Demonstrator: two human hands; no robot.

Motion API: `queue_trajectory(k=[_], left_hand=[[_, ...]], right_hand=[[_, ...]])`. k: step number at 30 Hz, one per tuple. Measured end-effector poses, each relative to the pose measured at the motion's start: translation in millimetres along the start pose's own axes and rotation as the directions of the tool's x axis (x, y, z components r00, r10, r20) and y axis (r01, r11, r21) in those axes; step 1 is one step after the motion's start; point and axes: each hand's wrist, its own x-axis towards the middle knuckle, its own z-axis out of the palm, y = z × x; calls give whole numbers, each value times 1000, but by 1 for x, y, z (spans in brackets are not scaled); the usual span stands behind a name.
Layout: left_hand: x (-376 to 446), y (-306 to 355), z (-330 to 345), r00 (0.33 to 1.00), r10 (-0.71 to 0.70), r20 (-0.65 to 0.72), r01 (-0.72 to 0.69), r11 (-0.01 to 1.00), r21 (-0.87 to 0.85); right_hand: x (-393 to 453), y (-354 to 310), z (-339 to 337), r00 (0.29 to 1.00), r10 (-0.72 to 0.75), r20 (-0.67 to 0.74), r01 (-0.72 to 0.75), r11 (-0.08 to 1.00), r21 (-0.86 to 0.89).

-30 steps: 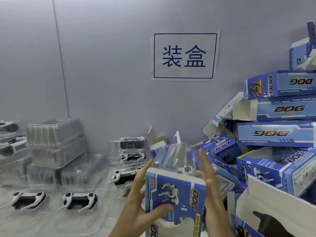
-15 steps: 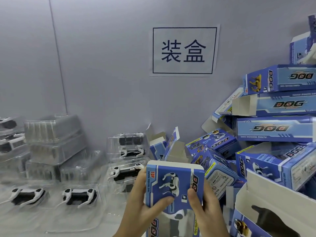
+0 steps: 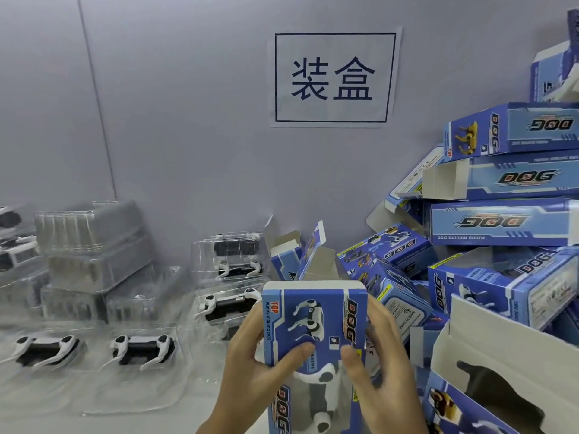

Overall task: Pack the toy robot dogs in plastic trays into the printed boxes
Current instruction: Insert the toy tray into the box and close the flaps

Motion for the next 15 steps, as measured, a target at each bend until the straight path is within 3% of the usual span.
queue_trajectory(k=[5, 12, 15], left_hand=[[1, 5, 0, 997, -72, 27, 73, 996, -58], [1, 3, -12, 988, 29, 153, -58, 981, 185], [0, 1, -15, 979, 23, 202, -60, 982, 177]], right_hand=[[-5, 2, 6, 992, -114, -56, 103, 978, -180], [-9, 9, 6, 999, -41, -23, 39, 997, -73], [-9, 4, 5, 999, -33, 23, 33, 999, -30]])
